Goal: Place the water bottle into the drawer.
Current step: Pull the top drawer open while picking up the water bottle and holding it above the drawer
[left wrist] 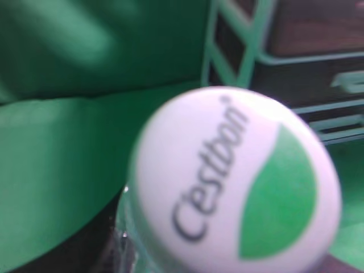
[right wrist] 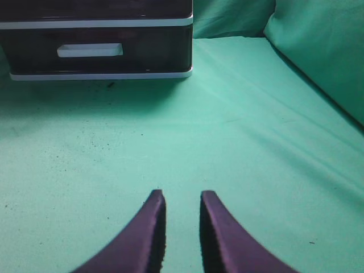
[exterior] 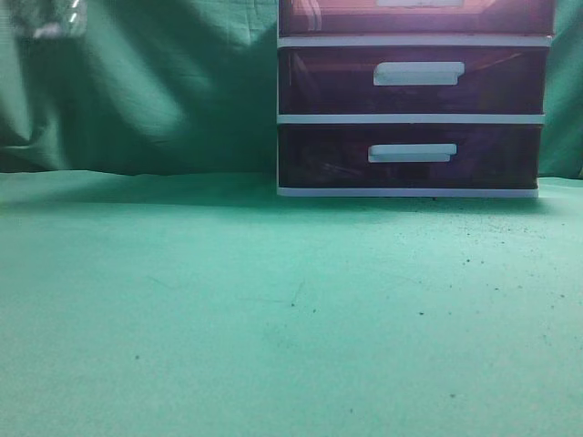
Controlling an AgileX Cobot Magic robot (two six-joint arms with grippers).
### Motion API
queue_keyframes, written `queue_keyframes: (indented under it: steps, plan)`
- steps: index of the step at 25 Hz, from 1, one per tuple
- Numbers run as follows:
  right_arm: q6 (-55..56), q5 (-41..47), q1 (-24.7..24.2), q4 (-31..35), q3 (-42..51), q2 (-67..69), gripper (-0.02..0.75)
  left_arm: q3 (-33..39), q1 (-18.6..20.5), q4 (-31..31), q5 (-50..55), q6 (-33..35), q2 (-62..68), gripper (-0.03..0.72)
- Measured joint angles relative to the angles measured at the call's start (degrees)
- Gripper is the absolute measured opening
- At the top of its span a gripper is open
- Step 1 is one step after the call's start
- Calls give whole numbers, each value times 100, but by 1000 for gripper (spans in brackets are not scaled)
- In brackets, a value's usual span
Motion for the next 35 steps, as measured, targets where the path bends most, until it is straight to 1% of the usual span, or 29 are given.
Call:
queue_keyframes:
  steps: [2, 3, 4, 6, 8, 9, 11, 14, 17, 19, 21, 23, 25, 28, 31, 34, 35]
  plan:
    - [14, -108, 0, 38, 0, 0, 171, -188, -466, 0, 411, 0, -129, 293]
    - [101, -288, 0, 157, 13, 0, 171, -245, -704, -10, 599, 0, -182, 293]
    - [197, -648, 0, 335, 13, 0, 171, -287, -902, -10, 750, 12, -238, 293]
    - [322, -1792, 0, 595, 17, 0, 171, -325, -1356, -31, 1056, 171, -369, 293]
    - [378, -2885, 0, 674, 17, 0, 171, -325, -1716, -53, 1317, 297, -454, 293]
    - [422, -3193, 0, 687, -15, 0, 171, -325, -1868, -53, 1440, 327, -484, 293]
    - [434, -3133, 0, 688, -315, 17, 171, -325, -2051, -96, 1610, 351, -523, 293]
    - [205, -2457, 0, 571, -1259, 521, 171, -325, -2115, -169, 1818, 369, -535, 293]
    - [79, -1123, 0, 519, -2362, 1353, 171, -325, -2115, -177, 1929, 382, -559, 293]
    - [-7, -517, 0, 505, -2832, 1959, 171, -325, -2115, -177, 1984, 391, -567, 293]
    - [-242, -340, 0, 493, -3104, 2619, 171, -325, -2115, -177, 2020, 391, -567, 293]
    - [-817, -560, 0, 493, -3301, 3212, 171, -325, -2115, -177, 2034, 391, -567, 293]
    - [-1786, -1050, 0, 471, -3519, 3829, 171, -325, -2115, -177, 2047, 391, -567, 293]
    - [-3356, -1985, 188, 295, -3981, 4711, 171, -325, -2115, -177, 2047, 395, -567, 293]
    - [-4542, -2691, 484, -228, -4412, 5676, 171, -325, -2115, -177, 2047, 404, -567, 293]
    - [-5353, -3251, 683, -635, -4765, 6693, 171, -325, -2115, -177, 2047, 404, -567, 293]
    - [-5652, -3438, 729, -708, -4875, 7037, 241, -325, -2115, -177, 2047, 404, -567, 293]
